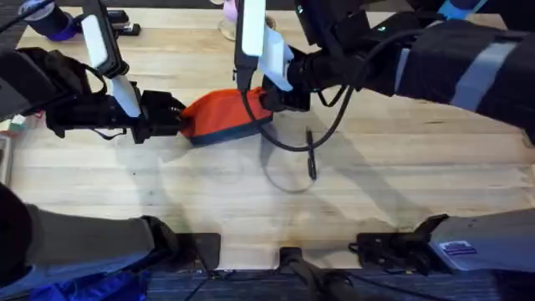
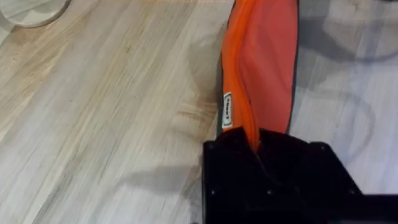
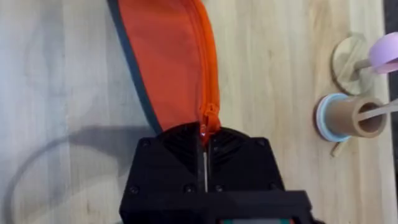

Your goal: Unzip the bag, pick up the pens from the table one at a time and place them inside, then zip the bag closed.

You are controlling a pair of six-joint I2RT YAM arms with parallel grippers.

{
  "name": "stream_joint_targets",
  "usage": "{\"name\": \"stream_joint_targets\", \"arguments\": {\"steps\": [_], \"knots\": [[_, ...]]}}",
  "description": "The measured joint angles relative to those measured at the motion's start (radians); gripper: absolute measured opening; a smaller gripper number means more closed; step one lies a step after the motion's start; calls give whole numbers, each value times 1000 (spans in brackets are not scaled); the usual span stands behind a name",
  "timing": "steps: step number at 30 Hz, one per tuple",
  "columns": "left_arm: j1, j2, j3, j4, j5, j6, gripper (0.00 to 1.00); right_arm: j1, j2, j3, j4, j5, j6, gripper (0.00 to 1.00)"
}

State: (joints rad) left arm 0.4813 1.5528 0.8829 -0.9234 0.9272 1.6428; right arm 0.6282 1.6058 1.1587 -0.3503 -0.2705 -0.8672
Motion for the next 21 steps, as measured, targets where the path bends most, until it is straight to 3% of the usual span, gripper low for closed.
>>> {"name": "stream_joint_targets", "arguments": {"steps": [9, 21], "knots": [[3, 0, 1, 0, -4, 0, 43, 7, 0, 2, 10, -11, 98, 31], [3, 0, 1, 0, -7, 0, 43, 34, 0, 4, -38, -17, 105, 30]]}}
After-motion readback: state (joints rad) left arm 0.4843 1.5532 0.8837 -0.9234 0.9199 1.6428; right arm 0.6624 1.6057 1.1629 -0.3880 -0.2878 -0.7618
